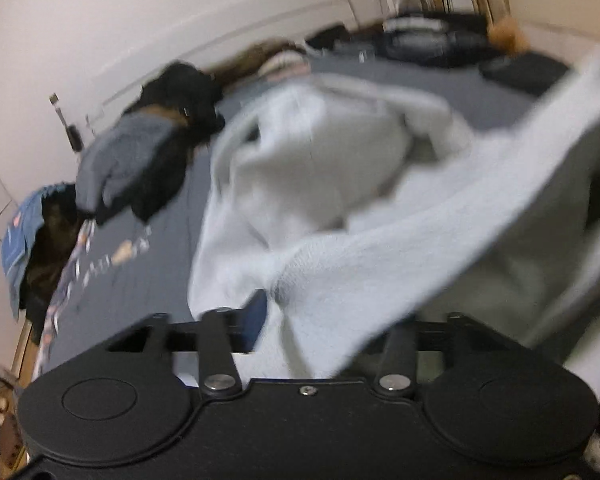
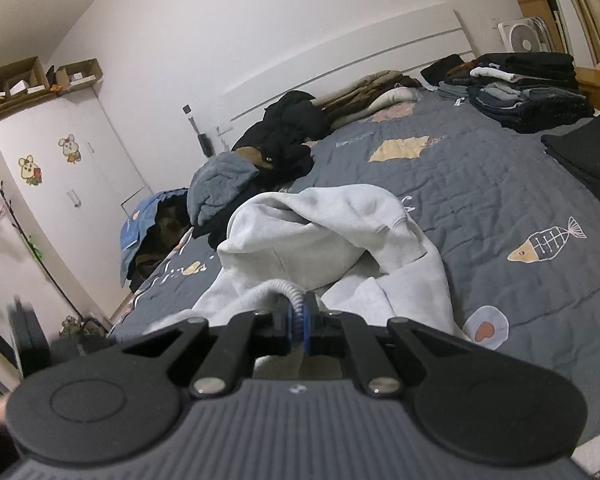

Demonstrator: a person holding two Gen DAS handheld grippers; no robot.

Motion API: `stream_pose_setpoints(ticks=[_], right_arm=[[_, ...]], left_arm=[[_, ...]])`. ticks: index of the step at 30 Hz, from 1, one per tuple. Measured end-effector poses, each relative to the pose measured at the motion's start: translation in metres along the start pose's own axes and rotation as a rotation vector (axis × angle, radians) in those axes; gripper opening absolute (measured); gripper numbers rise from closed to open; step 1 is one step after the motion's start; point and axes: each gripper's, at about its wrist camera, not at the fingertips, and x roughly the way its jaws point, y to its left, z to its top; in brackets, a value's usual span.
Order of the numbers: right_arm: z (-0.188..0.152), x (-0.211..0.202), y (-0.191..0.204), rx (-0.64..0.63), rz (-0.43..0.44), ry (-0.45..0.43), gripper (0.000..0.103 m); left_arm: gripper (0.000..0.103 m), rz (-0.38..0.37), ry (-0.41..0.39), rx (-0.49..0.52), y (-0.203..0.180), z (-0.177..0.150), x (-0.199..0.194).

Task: Fold clothes

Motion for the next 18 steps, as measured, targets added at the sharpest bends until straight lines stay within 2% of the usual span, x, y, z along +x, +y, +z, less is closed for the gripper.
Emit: stream_pose_setpoints(ticks=[3,5,8,10,14,15,16,17,18], right_arm=[[0.005,0.002,-0.001,0.002,0.004,-0.007,0.005],[0.008,0.003,-0.004,0.012,0.008,-0.013,0.005],[0.012,0.006,-0.010,0.036,0.010,-0.026,0.005],[0.012,0.008,-0.012,0.049,0.012,-0.030,0.005],[0.012,0.011,-0.013,0.054,0.014,-0.028,0.005],[0.012,0.011,-0.013,0.053,0.015,-0.026,0.005],[0.012,0.012,-0.013,0.053,0.016,-0.025,0.005],[0.012,0.013,-0.013,0.052,0.017,-0.023,0.005],[0.012,0.013,-0.013,0.051,0.018,-0.022,0.005]], left_arm=[[0.059,-0.009,0.051,0.040,-0.010,-0.022,0.002],[0.064,0.022,0.079,0.057,-0.014,-0.033,0.007],[0.064,0.080,0.105,0.046,-0.019,-0.039,0.022],[0.064,0.115,0.113,-0.002,-0.015,-0.039,0.031],[0.063,0.147,0.077,-0.187,0.001,-0.032,0.051],[0.060,0.152,0.080,-0.236,0.006,-0.032,0.055],[0.044,0.153,0.089,-0.280,0.011,-0.034,0.058],[0.012,0.149,0.102,-0.325,0.018,-0.035,0.063],[0.006,0.142,0.113,-0.367,0.026,-0.036,0.066]])
